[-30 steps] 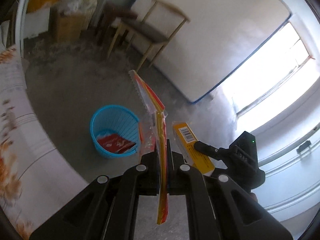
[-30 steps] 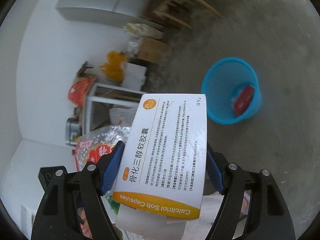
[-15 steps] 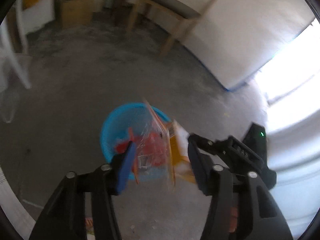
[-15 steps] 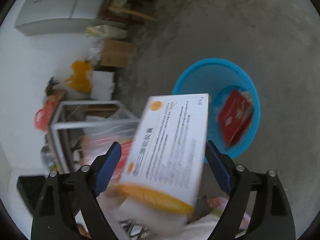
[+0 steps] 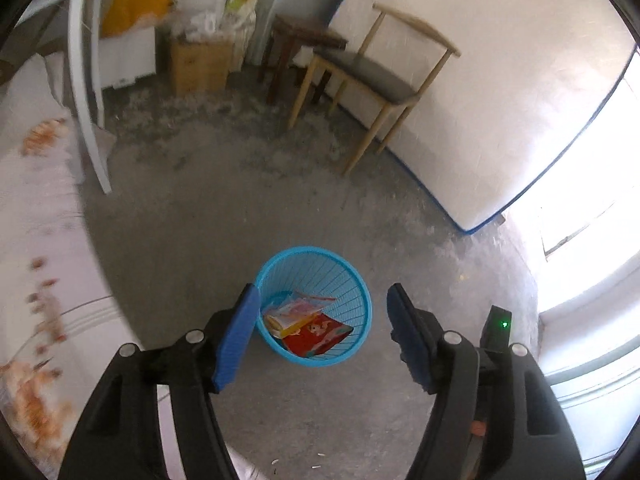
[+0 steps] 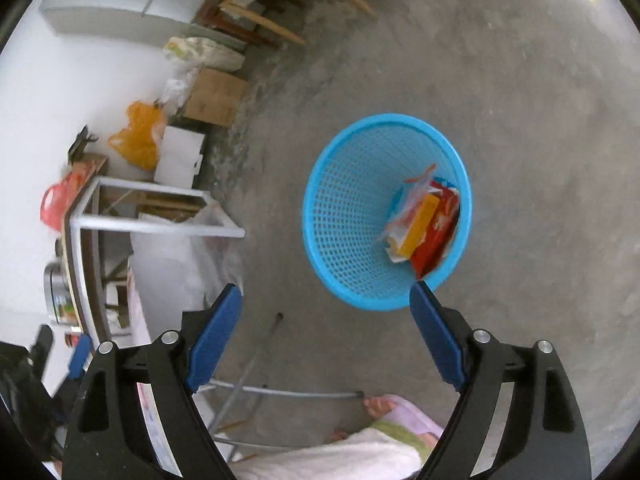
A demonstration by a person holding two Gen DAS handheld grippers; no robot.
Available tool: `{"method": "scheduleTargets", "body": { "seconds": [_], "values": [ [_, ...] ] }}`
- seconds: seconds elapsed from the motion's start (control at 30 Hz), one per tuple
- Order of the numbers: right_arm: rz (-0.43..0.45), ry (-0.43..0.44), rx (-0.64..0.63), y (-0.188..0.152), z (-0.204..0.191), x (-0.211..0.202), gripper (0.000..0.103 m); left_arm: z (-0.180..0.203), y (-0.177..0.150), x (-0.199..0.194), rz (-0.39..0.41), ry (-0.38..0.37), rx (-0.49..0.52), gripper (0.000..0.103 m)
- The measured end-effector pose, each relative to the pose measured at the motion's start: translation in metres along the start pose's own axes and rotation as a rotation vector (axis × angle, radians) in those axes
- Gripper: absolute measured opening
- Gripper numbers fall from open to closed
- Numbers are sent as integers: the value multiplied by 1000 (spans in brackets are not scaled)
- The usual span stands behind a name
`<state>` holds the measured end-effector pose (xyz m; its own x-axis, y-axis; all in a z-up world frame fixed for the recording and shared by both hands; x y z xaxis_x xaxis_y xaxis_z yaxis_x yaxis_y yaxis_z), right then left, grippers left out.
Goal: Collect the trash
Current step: 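Move both open grippers back to the table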
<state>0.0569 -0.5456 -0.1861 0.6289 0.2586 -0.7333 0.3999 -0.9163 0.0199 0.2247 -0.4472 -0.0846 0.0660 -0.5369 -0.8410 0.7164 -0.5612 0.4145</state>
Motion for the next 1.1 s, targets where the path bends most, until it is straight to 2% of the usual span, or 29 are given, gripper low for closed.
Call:
{"method": "scheduleTargets", "body": {
  "seconds": [0.23, 0.33, 0.53, 0.73, 0.93, 1.03, 1.1],
  "values": [
    [67, -66, -171, -34, -33, -42, 85, 16, -46, -94, 115, -64, 76, 74],
    [112, -135, -271, -52, -52, -61, 88, 14, -79, -129, 163, -55, 113, 77],
    [204, -306, -516, -85, -108, -87, 95, -11, -129, -168, 207, -14, 133, 81],
    [311, -425, -733, -119, -179, -86, 95, -59, -166, -217, 296, 38, 68, 87],
    [324, -485, -948, -158, -240, -61, 95, -121, -206, -274, 434, 95, -60, 93],
    [308, -451, -1050, -181, -269, -45, 95, -157, -232, -297, 499, 121, -146, 95],
    [259, -351, -1095, -201, -288, -29, 95, -180, -249, -307, 530, 131, -207, 96]
  ]
}}
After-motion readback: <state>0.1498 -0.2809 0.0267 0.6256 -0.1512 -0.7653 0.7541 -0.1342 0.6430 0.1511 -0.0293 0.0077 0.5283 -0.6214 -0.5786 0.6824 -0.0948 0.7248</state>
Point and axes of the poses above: each gripper's, at about its wrist camera, not at the fingertips, and x roughly the way its jaws point, z to its right, y to its top, the point moved 10 cm from there along x, roughly the way its jaws point, and after that the axes turned 8 degrees about -z, right-handed, at the moved point
